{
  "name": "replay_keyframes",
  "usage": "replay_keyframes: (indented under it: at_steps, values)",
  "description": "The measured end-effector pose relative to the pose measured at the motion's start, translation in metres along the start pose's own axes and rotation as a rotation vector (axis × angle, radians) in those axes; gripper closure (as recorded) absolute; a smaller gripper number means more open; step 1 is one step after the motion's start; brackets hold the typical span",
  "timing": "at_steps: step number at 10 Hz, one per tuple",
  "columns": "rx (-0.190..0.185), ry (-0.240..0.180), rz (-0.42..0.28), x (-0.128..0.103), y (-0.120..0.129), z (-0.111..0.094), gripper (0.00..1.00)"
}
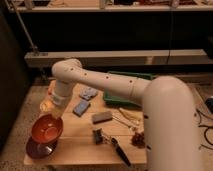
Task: Stack bowls into tray
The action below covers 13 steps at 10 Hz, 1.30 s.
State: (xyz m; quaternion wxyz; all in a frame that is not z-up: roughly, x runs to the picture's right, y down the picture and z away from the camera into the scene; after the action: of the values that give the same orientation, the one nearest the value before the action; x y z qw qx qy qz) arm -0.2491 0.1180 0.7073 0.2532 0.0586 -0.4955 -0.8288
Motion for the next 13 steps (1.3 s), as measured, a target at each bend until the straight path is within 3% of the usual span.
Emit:
replay_keyframes:
  at_steps: [6, 13]
  values:
    - [0.017, -0.077, 0.001, 0.007, 0.007, 0.068, 0.98]
    - [0.053, -0.081, -0.055, 0.017, -0.013, 0.082, 0.33]
